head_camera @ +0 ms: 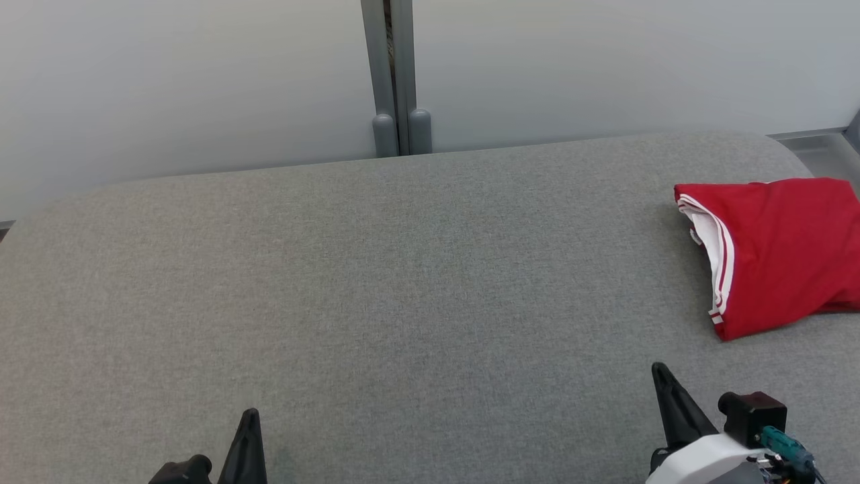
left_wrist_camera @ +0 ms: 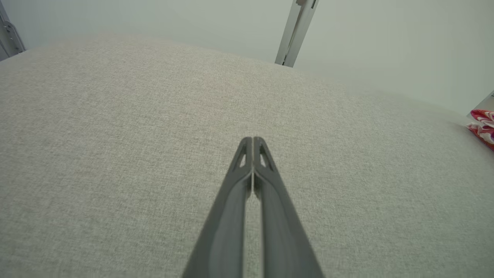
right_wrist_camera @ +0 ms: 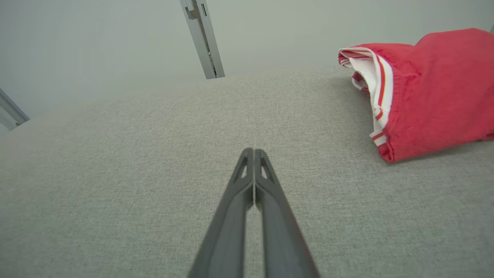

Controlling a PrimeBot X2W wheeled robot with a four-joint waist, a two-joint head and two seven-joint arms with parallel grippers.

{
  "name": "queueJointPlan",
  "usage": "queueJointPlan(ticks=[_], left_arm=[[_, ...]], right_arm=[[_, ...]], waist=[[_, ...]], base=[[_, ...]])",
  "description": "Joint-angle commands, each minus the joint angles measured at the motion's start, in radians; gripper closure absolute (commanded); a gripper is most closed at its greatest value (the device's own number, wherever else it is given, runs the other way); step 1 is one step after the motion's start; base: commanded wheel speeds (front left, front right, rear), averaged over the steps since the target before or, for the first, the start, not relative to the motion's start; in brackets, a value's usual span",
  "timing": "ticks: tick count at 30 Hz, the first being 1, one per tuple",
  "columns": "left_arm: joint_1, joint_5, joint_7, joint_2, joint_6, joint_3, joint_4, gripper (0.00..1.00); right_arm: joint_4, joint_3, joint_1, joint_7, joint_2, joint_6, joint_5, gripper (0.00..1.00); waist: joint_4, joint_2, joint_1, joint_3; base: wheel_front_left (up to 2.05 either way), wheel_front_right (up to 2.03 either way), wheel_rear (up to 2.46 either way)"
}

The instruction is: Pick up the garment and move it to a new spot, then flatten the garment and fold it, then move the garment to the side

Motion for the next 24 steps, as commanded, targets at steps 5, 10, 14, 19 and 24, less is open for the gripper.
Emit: queueJointPlan(ticks=[5, 10, 14, 19, 24], left_arm=[[-0.017, -0.096, 0.029, 0.001, -0.006, 0.019, -0.012, 1.00], [-0.032, -0.179, 0.054, 0.001, -0.012, 0.035, -0.017, 1.00], [-0.043, -0.240, 0.073, 0.001, -0.015, 0.047, -0.021, 1.00], [-0.058, -0.325, 0.099, 0.001, -0.021, 0.063, -0.027, 1.00], [-0.070, -0.391, 0.119, 0.001, -0.025, 0.076, -0.031, 1.00]], right_arm=[[-0.013, -0.013, -0.015, 0.030, -0.002, 0.000, 0.107, 1.00], [-0.022, -0.021, -0.021, 0.054, -0.002, 0.000, 0.198, 1.00], [-0.029, -0.027, -0.025, 0.072, -0.003, 0.000, 0.266, 1.00], [-0.037, -0.035, -0.031, 0.097, -0.004, 0.000, 0.362, 1.00], [-0.043, -0.042, -0.037, 0.117, -0.004, 0.000, 0.435, 1.00]], waist=[[0.000, 0.0000, 0.0000, 0.002], [0.000, 0.0000, 0.0000, 0.003], [0.000, 0.0000, 0.0000, 0.004], [0.000, 0.0000, 0.0000, 0.006], [0.000, 0.0000, 0.0000, 0.007]], base=[[0.00, 0.00, 0.00], [0.00, 0.00, 0.00], [0.00, 0.00, 0.00], [0.00, 0.00, 0.00], [0.00, 0.00, 0.00]])
